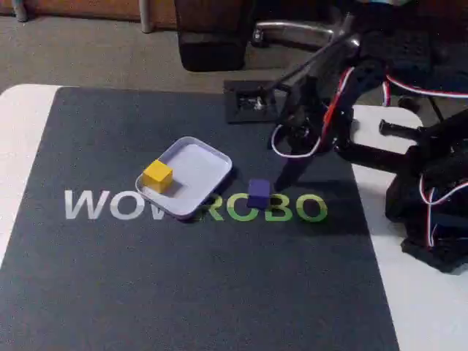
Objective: Move blocks one by one until all three blocks are in the tray.
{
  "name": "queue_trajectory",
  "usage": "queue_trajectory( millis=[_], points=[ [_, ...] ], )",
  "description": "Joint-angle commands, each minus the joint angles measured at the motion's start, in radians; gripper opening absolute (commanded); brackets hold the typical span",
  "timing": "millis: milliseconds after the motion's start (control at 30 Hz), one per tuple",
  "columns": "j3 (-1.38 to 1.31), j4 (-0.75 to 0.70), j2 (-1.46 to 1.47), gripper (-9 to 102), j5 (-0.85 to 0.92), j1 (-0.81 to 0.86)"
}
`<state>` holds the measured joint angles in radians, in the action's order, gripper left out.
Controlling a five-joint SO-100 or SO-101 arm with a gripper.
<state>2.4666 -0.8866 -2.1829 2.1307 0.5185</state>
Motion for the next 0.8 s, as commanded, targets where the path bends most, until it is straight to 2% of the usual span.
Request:
queue_trajectory(
  millis=[0,300,767],
  points=[
    [0.041,0.028,-0.055,25,0.011,-0.005],
    [0.086,0.149,0.034,24,-0.041,-0.063],
    [0.035,0.184,0.17,21,-0.13,-0.089]
  ],
)
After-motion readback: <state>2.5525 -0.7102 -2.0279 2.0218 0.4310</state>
